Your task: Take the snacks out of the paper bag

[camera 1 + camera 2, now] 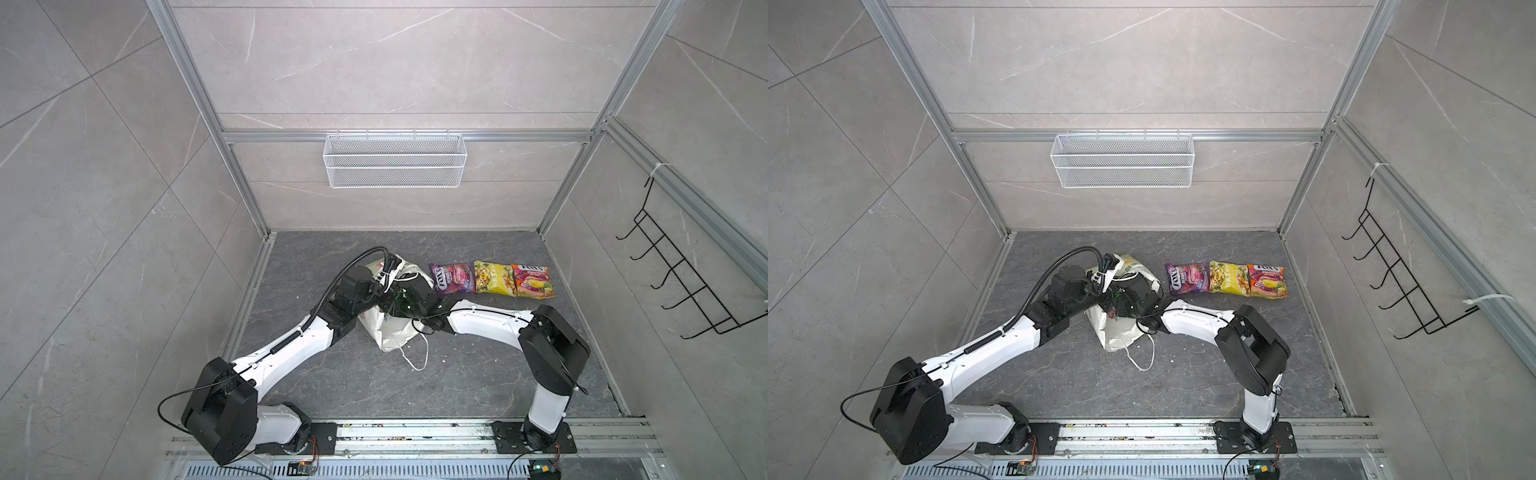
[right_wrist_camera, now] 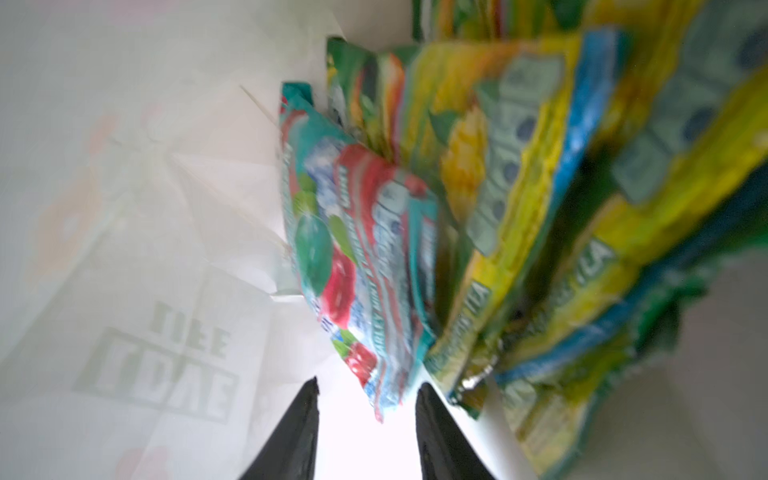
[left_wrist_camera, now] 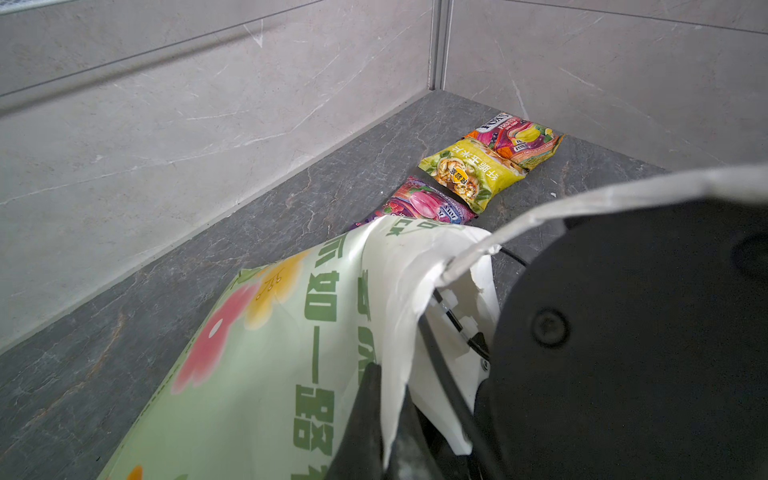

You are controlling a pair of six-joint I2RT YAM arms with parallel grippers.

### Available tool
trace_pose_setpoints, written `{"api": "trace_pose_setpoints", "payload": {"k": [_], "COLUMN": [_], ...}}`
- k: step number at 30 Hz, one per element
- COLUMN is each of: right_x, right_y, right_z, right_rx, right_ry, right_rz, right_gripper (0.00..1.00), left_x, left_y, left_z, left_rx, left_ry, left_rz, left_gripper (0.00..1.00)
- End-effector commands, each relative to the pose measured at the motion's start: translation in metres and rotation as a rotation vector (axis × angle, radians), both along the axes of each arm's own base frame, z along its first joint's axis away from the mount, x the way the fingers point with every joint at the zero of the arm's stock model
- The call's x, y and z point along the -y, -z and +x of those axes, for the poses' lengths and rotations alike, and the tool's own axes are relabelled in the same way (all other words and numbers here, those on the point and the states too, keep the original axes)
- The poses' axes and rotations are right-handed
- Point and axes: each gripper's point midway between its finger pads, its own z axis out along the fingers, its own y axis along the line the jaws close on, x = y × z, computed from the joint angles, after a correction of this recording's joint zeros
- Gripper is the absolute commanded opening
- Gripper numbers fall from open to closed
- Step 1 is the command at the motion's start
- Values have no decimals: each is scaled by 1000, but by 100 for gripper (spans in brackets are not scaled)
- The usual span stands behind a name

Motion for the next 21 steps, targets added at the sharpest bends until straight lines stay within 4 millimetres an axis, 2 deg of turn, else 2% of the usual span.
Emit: {"api": "trace_pose_setpoints", "payload": {"k": [1, 12, 21], "right_x": [9, -6, -16], "right_y": [11, 37, 50], "right_z": [-3, 10, 23], "right_rx": [-39, -90, -71], "right_ry": [25, 27, 45], "right_rz": [-29, -61, -46], "right_gripper": [40, 39, 30], "left_x": [8, 7, 7], "left_y": [-22, -19, -16], "left_z": [2, 2, 2], "left_rx": [58, 49, 47], "left_ry": [28, 28, 27], "left_rz": [-33, -24, -24], "left_gripper": [0, 0, 0]}}
